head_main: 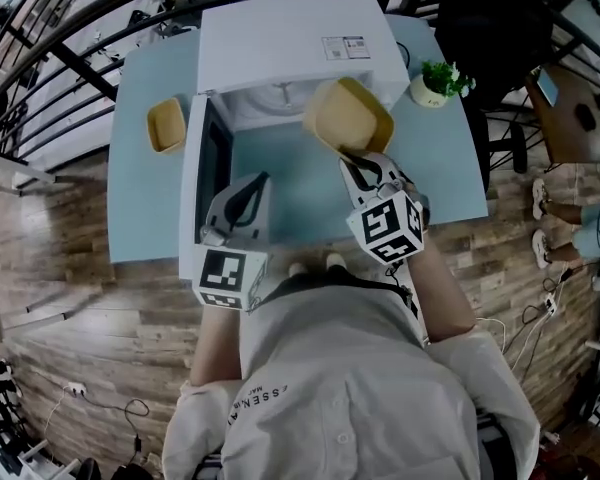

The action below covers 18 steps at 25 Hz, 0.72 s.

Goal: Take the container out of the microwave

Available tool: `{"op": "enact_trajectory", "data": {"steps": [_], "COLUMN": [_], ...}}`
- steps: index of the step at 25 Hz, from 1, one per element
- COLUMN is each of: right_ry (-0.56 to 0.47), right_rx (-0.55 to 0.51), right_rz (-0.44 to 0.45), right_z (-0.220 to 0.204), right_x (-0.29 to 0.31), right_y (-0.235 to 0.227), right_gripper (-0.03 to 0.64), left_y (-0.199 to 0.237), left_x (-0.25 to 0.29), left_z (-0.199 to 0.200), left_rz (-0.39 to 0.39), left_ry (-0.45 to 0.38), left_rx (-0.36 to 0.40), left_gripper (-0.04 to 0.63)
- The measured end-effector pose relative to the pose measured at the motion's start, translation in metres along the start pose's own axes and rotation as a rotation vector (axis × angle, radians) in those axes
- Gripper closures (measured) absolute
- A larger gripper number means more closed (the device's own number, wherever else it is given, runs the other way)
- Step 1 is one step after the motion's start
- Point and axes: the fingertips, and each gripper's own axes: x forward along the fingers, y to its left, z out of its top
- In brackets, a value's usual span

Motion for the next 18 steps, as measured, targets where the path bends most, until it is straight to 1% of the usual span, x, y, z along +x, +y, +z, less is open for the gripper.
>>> {"op": "enact_trajectory", "data": {"steps": [4,8,13,18], "right_ry": [-0.099,-0.186,-0.283,-0.356], "right_rx": [0.140,0.241,0.342,0.394], "right_rz": [-0.011,-0.022,-0.019,-0.003], "right_z": [0.008,0.013,0.023,0.030], "right_x": [-0.018,-0.029,-0.041,-0.047], "right_y": [-0.018,-0.035,-0.052,-0.058], "right_gripper": [0.594,0.594,0.594,0.595], "left_y": [-0.004,-0.001,0.005,0.011], "left_x": [0.004,0.008,0.012,0.016], "left_z": [0.011,0.015,0.026,0.034], "left_rz": [0.010,0.030,0.058,0.089], "left_ry": [-0.012,-0.008,-0.032,-0.050], "left_rx": [0.021,0.023,0.033,0.048], "left_gripper": [0.594,0.594,0.594,0.594]}}
